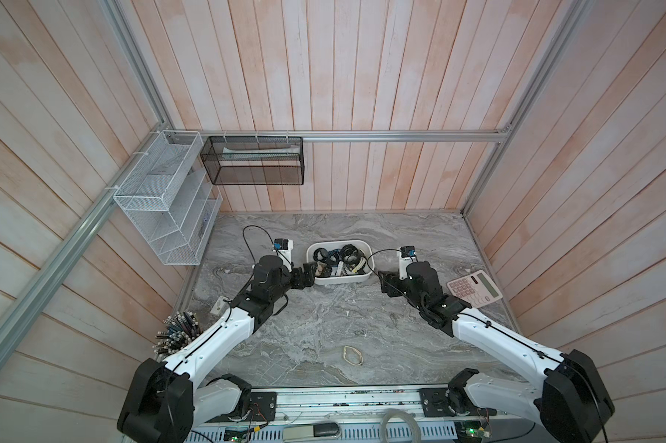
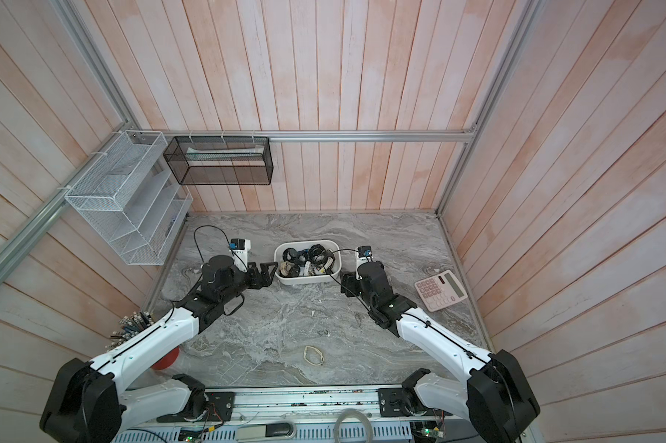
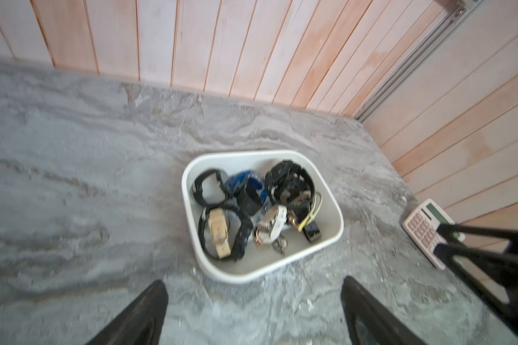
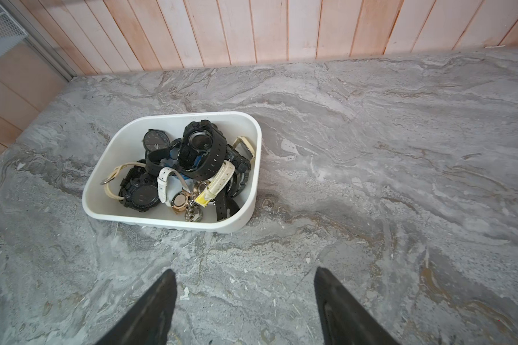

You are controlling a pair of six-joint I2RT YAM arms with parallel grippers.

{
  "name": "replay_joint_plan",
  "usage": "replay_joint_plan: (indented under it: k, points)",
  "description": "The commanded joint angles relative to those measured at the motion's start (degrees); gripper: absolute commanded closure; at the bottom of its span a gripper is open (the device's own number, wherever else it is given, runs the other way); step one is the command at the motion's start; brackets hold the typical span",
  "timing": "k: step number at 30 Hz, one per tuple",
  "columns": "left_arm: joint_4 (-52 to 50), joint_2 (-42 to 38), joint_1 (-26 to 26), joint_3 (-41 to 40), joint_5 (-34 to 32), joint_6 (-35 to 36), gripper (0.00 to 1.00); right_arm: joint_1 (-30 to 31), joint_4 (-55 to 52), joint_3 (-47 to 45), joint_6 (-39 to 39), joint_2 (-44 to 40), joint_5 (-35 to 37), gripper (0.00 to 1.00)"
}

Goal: Put the watch into the storage box
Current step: Place the watch in the storage box, then pick up the watch at the center of the board.

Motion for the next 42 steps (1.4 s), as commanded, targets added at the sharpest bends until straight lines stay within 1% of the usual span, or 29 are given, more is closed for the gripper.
replay_joint_plan:
  k: [1,5,8,14,19,21,24,28,33,37,42]
  points:
    - [3.25,-3.47,-0.09,-5.45,1.14,-4.19,0.06,-0.23,-1.73,1.07,1.09,0.34,-3.23,0.26]
    - [2.67,-6.41,-0.09,-8.55,2.13,-5.72,0.04,0.43,-3.44,0.45,1.57,0.25,-7.22,0.3]
    - [2.65,-8.47,-0.09,-10.24,2.52,-6.46,0.02,2.92,-5.34,-0.94,3.18,-0.09,-8.21,0.35]
    - [2.0,-11.85,-0.09,-12.55,1.25,-7.18,0.0,12.5,-6.6,-6.73,11.13,-1.68,-7.26,0.38]
    - [1.54,-13.09,-0.09,-13.13,1.6,-7.23,0.0,20.9,-8.86,-8.15,15.63,-0.3,-7.14,0.41]
    - [1.39,-13.49,-0.09,-13.13,1.56,-7.07,0.0,23.03,-9.56,-8.56,16.72,0.37,-7.91,0.44]
    - [0.68,-13.89,-0.09,-12.97,1.02,-6.97,0.0,24.85,-11.43,-8.09,17.79,1.38,-9.83,0.47]
    - [0.32,-14.25,-0.09,-13.14,0.86,-7.05,0.0,27.36,-11.86,-8.51,18.55,2.28,-10.48,0.52]
    - [-0.57,-14.85,-0.09,-13.18,0.33,-7.15,0.0,30.65,-11.69,-9.36,19.58,3.14,-12.0,0.55]
    - [-1.12,-14.95,-0.09,-12.96,0.15,-7.05,0.0,32.08,-11.35,-10.35,20.81,4.01,-12.71,0.57]
    - [-1.34,-14.96,-0.09,-12.92,0.01,-7.38,0.0,32.33,-10.72,-10.61,21.32,5.36,-11.88,0.6]
